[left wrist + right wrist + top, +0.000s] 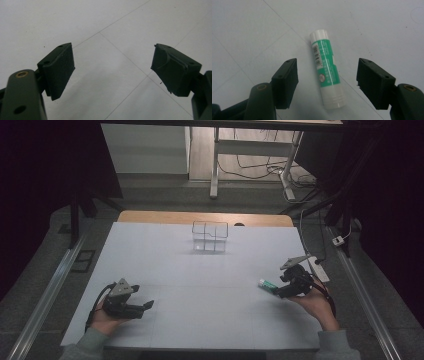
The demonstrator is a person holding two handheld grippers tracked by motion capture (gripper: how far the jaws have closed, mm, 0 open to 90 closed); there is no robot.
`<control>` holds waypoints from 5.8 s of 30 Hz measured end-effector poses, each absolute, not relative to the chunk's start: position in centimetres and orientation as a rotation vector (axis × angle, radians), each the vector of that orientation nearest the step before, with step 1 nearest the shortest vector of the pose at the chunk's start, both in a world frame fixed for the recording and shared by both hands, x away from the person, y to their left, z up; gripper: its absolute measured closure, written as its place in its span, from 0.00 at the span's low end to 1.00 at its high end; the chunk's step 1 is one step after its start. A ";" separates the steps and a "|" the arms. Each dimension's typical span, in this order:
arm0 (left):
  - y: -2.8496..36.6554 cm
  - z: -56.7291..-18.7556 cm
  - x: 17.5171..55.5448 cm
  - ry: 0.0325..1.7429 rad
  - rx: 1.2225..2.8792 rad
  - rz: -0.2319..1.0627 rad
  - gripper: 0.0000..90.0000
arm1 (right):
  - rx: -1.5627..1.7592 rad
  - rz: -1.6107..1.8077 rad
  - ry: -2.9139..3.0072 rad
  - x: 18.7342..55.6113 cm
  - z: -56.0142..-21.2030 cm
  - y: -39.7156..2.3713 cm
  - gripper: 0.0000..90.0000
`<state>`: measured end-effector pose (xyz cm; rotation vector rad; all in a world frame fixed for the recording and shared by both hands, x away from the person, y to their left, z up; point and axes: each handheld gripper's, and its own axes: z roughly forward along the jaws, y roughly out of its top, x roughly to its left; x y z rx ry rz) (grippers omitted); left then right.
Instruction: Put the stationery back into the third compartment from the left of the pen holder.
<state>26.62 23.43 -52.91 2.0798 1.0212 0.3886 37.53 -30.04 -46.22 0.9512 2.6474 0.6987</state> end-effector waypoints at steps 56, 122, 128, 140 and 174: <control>23.3 -52.9 26.7 1.010 2.077 0.411 0.20 | 0.908 0.808 2.725 37.5 -46.5 -28.3 0.72; 12.7 -49.8 28.6 0.575 2.292 0.564 0.21 | 0.652 0.867 3.020 37.3 -47.4 -10.9 0.72; 11.7 -49.6 28.6 0.511 2.332 0.579 0.26 | 0.616 0.855 3.054 37.1 -47.6 -9.6 0.72; 9.9 -50.5 28.6 0.372 2.464 0.612 0.39 | 0.504 0.844 3.145 36.4 -48.0 -8.1 0.72; 13.6 -50.3 30.1 0.560 2.290 0.538 0.73 | 0.698 1.366 2.718 36.3 -45.6 -11.6 0.41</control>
